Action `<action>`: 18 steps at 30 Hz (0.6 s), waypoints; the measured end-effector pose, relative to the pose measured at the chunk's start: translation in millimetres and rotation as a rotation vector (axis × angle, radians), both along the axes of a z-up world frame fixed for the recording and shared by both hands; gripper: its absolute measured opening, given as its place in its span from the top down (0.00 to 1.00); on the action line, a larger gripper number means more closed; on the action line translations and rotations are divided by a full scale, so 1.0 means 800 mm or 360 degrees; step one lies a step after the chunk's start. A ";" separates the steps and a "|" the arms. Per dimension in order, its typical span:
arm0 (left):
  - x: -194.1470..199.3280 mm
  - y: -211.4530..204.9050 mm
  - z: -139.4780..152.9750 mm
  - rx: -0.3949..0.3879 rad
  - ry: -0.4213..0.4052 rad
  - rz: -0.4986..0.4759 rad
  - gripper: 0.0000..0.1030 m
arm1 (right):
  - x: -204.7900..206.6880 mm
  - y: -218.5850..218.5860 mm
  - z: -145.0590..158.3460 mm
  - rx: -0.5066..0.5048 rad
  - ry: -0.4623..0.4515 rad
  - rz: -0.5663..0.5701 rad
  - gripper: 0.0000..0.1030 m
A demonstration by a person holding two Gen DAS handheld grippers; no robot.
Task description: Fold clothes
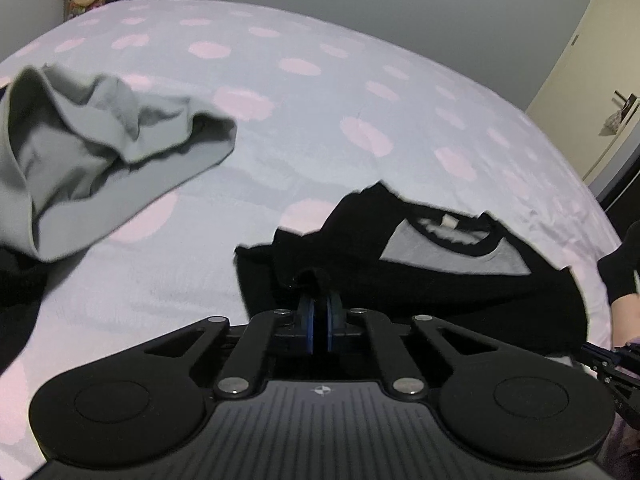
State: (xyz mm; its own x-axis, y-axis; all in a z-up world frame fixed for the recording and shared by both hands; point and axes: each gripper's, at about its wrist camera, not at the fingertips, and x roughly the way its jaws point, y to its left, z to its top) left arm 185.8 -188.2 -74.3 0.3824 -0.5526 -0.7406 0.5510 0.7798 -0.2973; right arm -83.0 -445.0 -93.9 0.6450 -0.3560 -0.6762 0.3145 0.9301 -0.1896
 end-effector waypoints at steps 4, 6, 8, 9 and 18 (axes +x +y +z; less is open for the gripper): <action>-0.005 0.009 0.010 0.0033 0.0066 0.0000 0.97 | -0.017 -0.014 0.017 0.0053 -0.0135 -0.0112 0.96; -0.008 0.014 0.008 0.0062 0.0102 -0.0002 0.97 | -0.020 -0.019 0.015 0.0090 -0.0119 -0.0146 0.96; -0.012 0.018 0.004 0.0094 0.0135 -0.0004 0.97 | -0.021 -0.024 0.009 0.0158 -0.0099 -0.0172 0.96; -0.013 0.018 -0.003 0.0113 0.0146 -0.0001 0.96 | -0.022 -0.026 0.006 0.0188 -0.0088 -0.0182 0.96; -0.050 0.033 0.015 0.0190 0.0033 0.0029 0.70 | -0.043 -0.022 0.022 0.0303 -0.0144 -0.0182 0.71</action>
